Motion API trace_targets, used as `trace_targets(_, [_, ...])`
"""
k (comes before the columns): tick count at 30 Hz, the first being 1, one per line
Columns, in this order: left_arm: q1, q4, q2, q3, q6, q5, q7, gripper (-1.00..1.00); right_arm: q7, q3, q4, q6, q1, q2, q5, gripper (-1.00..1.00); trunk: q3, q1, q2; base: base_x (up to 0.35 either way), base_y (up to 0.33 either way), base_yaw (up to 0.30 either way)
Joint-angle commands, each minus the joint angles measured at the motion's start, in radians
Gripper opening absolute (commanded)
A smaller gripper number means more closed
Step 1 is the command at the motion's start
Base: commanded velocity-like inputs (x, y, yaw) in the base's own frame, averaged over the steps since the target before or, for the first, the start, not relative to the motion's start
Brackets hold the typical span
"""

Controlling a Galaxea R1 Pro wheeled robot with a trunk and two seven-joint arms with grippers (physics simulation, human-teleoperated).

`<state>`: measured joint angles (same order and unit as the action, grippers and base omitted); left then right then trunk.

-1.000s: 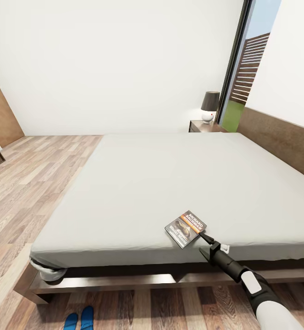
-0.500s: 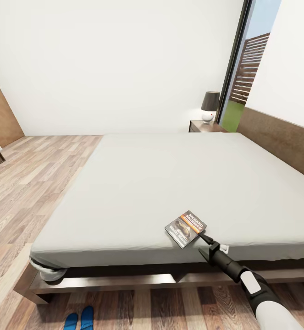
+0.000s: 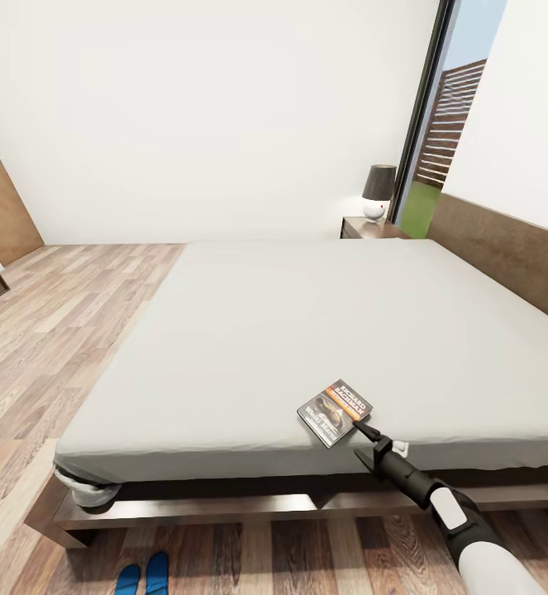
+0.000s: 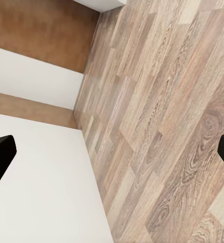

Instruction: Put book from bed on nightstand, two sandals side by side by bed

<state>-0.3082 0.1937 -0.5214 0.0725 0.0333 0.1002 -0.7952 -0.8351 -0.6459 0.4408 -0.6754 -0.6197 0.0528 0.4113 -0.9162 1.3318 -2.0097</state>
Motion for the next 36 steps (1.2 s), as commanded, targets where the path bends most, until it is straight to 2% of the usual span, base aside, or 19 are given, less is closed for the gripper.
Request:
trace_targets(1, [0.000,0.001,0.000,0.000,0.003,0.009,-0.001,1.00,-0.001,-0.002,0.000,-0.006,-0.001,-0.001,0.001,1.00,-0.001,0.000,0.000,0.000,0.000,0.000])
trace_targets(36, [0.000,0.001,0.000,0.000,0.003,0.009,-0.001,1.00,0.020,0.029,0.000,-0.007,-0.001,-0.020,0.001,1.00,-0.001,0.000,0.000,0.000,0.000,0.000])
